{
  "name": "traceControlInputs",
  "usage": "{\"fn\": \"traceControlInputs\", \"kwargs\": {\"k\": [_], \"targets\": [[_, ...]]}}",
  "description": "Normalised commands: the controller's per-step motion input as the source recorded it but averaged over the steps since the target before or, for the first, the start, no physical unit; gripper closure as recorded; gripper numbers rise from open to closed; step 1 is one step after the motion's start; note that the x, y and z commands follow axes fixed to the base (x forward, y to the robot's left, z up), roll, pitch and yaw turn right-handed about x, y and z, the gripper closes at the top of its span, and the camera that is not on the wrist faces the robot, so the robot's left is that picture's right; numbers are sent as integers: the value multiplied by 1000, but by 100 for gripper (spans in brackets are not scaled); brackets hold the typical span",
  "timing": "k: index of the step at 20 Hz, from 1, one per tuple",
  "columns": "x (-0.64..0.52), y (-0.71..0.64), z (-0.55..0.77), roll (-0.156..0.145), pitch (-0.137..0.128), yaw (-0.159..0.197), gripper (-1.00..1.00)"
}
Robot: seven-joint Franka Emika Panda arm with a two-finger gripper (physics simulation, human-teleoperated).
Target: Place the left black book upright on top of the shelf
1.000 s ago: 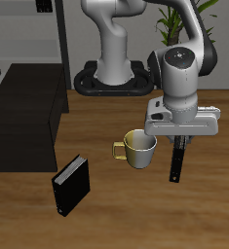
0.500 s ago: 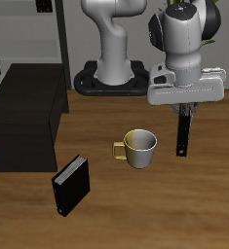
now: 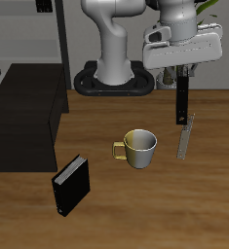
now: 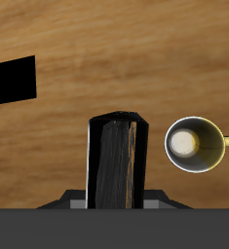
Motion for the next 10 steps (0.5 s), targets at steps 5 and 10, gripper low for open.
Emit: {"fn": "traceControlInputs", "kwargs": {"k": [5, 10], "targets": [[-249, -475, 497, -18, 22, 37, 100], [-154, -485, 341, -48, -28, 13, 100]]}}
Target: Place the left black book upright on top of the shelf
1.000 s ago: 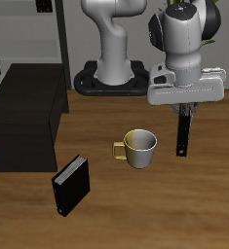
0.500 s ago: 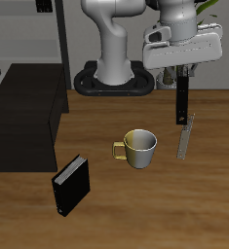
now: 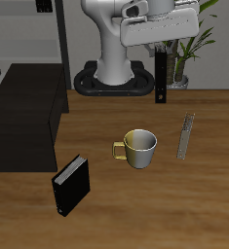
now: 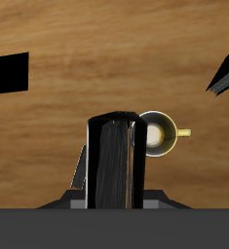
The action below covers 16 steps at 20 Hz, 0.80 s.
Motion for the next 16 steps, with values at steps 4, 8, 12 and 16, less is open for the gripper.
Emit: {"fn": "traceControlInputs", "kwargs": {"k": [4, 8, 12, 16], "targets": [[-149, -659, 389, -70, -45, 23, 100], [-125, -679, 224, -74, -16, 20, 100], [-31, -742, 236, -92, -13, 23, 100], [-28, -917, 244, -121, -9, -58, 100]]}}
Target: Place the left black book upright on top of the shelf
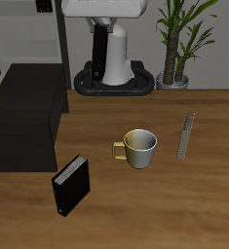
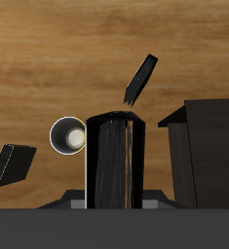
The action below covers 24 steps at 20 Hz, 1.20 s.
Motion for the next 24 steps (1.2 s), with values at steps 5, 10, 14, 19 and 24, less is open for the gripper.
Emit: {"fn": "traceControlInputs", "kwargs": {"k": [5, 10, 14, 19, 24], "targets": [[29, -645, 77, -27, 63, -50, 100], [-50, -570, 4, 49, 68, 3, 100], [-87, -520, 88, 36, 45, -6, 100], [-72, -556, 113, -44, -32, -5, 100], [-41, -473, -3, 29, 24, 2, 100]]}}
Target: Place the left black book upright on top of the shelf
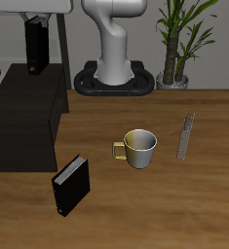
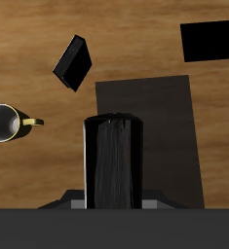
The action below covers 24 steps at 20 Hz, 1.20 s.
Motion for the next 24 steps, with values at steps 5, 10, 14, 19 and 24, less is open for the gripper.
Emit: {"fn": "traceControlInputs", "kwargs": {"k": [5, 10, 14, 19, 24], "targets": [[7, -272, -118, -17, 2, -13, 100], [57, -174, -159, -31, -2, -4, 100], [85, -157, -150, -33, 3, -5, 100], [124, -54, -252, -24, 43, -22, 100], [121, -113, -195, -76, 47, -28, -100]]}}
